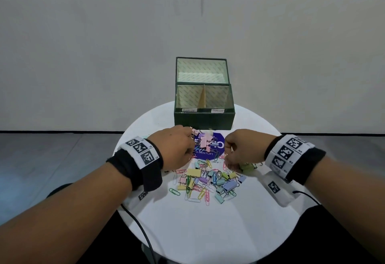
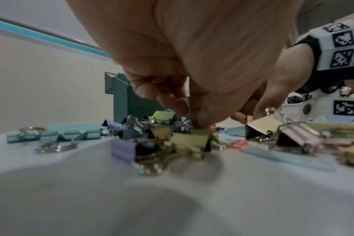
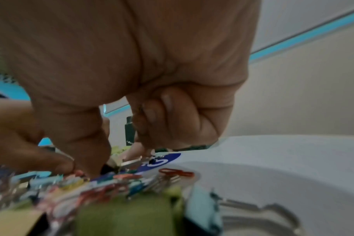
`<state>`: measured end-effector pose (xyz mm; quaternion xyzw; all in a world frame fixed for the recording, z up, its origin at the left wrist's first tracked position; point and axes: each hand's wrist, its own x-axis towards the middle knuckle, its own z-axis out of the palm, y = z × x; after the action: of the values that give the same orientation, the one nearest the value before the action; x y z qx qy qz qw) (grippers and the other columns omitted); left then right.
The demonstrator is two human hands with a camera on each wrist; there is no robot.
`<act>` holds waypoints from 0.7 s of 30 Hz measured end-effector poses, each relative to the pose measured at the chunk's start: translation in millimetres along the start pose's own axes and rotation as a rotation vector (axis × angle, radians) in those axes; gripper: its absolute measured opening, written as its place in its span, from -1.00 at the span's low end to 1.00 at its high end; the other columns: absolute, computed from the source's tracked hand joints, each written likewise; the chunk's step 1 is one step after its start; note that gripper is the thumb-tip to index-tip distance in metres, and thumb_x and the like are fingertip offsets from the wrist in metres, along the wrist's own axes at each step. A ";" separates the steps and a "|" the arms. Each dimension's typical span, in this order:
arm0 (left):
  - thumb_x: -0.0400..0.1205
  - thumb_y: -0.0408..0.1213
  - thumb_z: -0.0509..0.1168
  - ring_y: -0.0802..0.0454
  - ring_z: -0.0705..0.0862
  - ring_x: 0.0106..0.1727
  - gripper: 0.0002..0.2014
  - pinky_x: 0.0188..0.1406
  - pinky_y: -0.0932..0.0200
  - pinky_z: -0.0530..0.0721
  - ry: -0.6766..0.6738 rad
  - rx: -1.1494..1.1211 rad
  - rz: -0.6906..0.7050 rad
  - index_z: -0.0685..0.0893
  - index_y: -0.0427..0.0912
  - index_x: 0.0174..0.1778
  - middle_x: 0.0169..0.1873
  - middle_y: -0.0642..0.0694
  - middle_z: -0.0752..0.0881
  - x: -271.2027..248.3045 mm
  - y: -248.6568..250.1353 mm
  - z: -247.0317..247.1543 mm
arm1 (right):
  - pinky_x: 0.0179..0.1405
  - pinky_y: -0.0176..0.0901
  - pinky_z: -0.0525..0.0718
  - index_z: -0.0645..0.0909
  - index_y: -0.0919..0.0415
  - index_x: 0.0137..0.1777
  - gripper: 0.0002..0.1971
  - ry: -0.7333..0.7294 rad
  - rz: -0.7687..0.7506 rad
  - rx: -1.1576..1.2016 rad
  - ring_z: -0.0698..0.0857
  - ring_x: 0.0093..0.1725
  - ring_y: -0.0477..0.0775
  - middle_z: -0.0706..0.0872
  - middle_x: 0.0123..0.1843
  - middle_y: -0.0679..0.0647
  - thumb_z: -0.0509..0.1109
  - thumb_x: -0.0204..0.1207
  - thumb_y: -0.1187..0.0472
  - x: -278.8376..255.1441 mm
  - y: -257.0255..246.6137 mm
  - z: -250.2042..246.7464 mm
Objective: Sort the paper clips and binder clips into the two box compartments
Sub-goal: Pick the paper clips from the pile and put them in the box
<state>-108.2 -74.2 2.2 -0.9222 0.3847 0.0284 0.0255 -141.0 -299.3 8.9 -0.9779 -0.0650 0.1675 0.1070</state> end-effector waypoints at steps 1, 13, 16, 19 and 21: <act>0.70 -0.02 0.20 0.06 0.49 -0.02 -0.79 -0.08 0.11 0.63 0.006 0.000 -0.002 0.71 0.06 0.08 -0.02 0.04 0.53 0.3 -0.2 0.7 | -0.15 -0.17 0.65 0.67 0.07 -0.19 -0.86 0.033 -0.005 0.043 0.63 -0.22 -0.03 0.73 -0.23 -0.05 0.48 0.51 0.03 1.4 2.2 -2.1; 0.63 0.09 0.33 0.10 0.46 0.07 -0.77 -0.03 0.09 0.65 0.001 -0.013 0.040 0.75 0.22 0.17 0.01 0.12 0.51 2.2 -1.4 1.2 | -0.05 -0.18 0.60 0.72 -0.13 0.14 -0.77 0.016 -0.069 -0.146 0.60 -0.04 -0.03 0.53 -0.18 -0.25 0.54 0.50 0.01 2.0 -1.5 -2.7; 0.64 0.06 0.33 0.11 0.47 0.07 -0.82 -0.06 0.14 0.63 0.013 -0.014 0.051 0.78 0.16 0.07 0.01 0.12 0.56 2.6 -1.1 2.2 | -0.18 -0.23 0.56 0.73 -0.02 0.00 -0.93 -0.003 -0.086 -0.187 0.63 -0.10 -0.01 0.60 -0.25 -0.20 0.44 0.58 0.14 6.4 -9.4 4.7; 0.64 -0.02 0.30 0.11 0.49 0.02 -0.87 -0.08 0.19 0.61 0.018 -0.011 0.062 0.74 0.10 -0.02 -0.02 0.09 0.58 2.6 -1.6 4.8 | -0.30 -0.27 0.55 0.70 0.07 -0.07 -0.93 -0.025 -0.069 -0.193 0.64 -0.17 0.01 0.68 -0.26 -0.10 0.39 0.54 0.19 9.3 -12.4 7.7; 0.61 -0.08 0.29 0.11 0.50 -0.02 -0.91 -0.09 0.19 0.63 0.028 -0.034 0.045 0.69 0.07 -0.10 -0.06 0.09 0.57 2.1 -1.9 5.6 | -0.29 -0.23 0.62 0.70 0.08 -0.10 -0.94 -0.041 -0.056 -0.175 0.64 -0.22 0.00 0.70 -0.28 -0.08 0.43 0.45 0.19 9.9 -12.3 8.7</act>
<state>-105.5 -74.0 -3.4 -0.9139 0.4052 0.0227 0.0039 -135.9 -284.1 0.6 -0.9777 -0.1087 0.1783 0.0245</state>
